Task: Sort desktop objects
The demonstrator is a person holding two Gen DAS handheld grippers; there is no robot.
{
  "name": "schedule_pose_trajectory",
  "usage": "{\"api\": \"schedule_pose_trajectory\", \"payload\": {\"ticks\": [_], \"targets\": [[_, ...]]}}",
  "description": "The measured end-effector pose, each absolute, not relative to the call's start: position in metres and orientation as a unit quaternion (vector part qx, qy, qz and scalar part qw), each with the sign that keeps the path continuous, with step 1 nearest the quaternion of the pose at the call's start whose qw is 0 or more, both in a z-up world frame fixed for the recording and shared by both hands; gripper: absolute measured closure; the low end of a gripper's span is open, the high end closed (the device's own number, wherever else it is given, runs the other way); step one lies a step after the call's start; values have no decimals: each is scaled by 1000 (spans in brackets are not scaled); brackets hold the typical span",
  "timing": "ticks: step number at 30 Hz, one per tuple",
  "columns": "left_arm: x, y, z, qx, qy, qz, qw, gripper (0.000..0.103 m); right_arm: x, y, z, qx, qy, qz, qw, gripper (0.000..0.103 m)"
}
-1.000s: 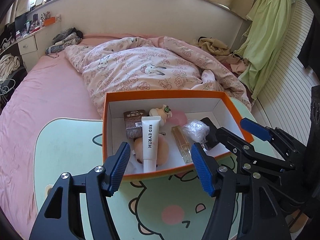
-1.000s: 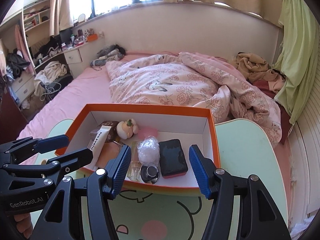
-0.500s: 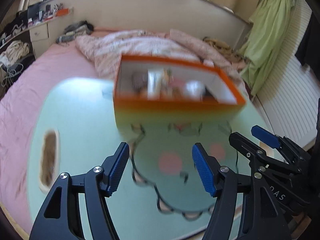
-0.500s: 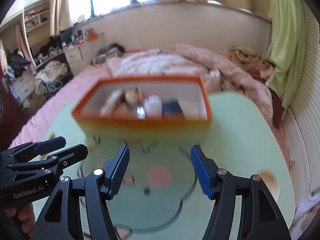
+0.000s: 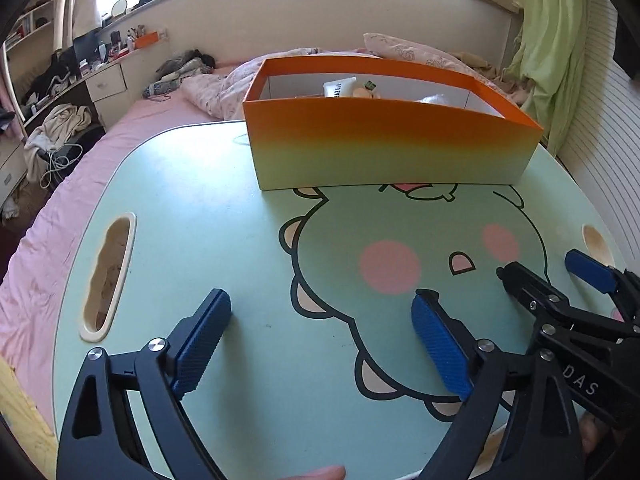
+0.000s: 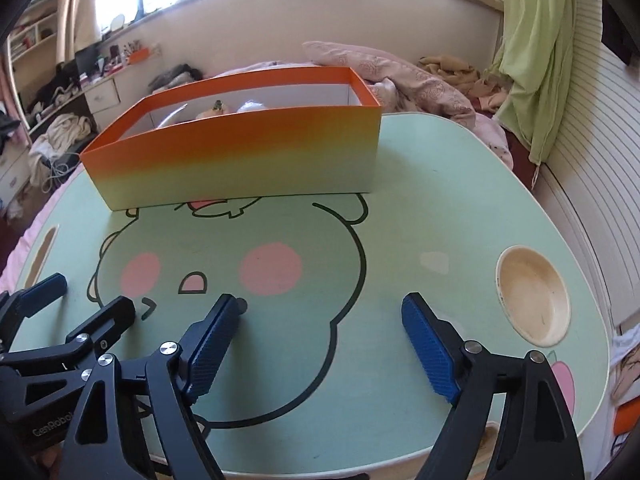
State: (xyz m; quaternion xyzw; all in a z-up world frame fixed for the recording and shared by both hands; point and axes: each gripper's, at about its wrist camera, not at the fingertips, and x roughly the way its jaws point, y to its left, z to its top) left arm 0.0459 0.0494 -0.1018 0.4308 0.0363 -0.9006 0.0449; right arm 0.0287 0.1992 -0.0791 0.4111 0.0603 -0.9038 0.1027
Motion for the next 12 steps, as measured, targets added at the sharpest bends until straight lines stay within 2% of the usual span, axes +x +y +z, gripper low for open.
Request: {"api": "schedule_pose_trajectory", "payload": {"ticks": [4,12], "targets": [[46,45,-104,440,43,-895,58,0,28,201,-79,411,60,-904,105,19],[44,48,-106,442,40,-895,50,0,27,201,-79,411,61,-903,108,19]]}}
